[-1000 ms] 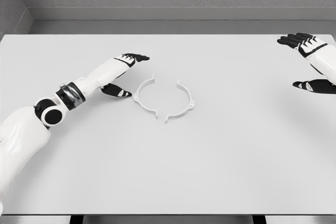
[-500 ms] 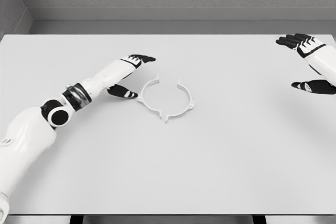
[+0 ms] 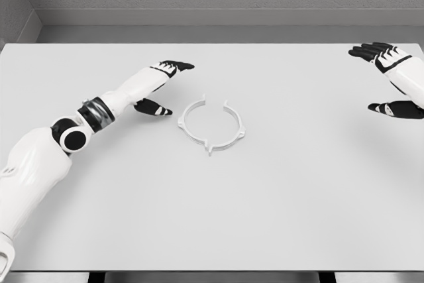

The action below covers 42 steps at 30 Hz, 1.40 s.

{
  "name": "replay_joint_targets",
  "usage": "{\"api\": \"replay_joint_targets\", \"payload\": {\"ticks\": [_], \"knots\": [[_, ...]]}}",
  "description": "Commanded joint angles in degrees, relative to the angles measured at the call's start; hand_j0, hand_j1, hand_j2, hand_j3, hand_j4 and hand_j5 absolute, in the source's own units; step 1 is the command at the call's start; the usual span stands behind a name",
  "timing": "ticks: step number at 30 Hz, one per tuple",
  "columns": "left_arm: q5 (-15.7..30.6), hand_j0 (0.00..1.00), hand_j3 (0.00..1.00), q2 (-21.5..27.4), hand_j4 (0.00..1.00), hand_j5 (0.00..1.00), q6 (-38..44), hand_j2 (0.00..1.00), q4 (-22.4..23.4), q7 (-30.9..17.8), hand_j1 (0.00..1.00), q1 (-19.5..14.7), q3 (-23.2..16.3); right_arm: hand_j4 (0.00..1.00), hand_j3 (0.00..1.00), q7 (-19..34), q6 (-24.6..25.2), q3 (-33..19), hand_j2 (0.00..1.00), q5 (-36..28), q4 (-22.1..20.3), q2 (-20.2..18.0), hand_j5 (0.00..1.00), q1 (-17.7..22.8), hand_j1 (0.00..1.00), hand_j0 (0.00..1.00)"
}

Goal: Assemble PVC drainage pipe clamps

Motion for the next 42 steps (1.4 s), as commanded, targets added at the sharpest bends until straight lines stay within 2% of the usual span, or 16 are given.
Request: {"api": "replay_joint_targets", "payload": {"ticks": [1,14,42], "knots": [[0.28,1.00,1.00,-0.73,1.00,1.00,0.01,1.00,1.01,0.03,1.00,0.00,0.03,1.00,1.00,-0.03,0.08,-0.01,1.00,-0.41,0.02,-0.06,1.00,0.00,1.00,1.00],[0.19,1.00,1.00,-2.84,1.00,1.00,0.01,1.00,3.56,0.03,1.00,-0.62,-0.06,1.00,1.00,-0.03,0.08,-0.01,1.00,-0.41,0.11,0.03,1.00,-0.09,1.00,1.00],[0.37,1.00,1.00,-3.54,1.00,1.00,0.01,1.00,2.95,0.03,1.00,-0.62,-0.15,1.00,1.00,-0.12,0.08,-0.01,1.00,-0.50,-0.24,0.03,1.00,-0.09,1.00,1.00]]}}
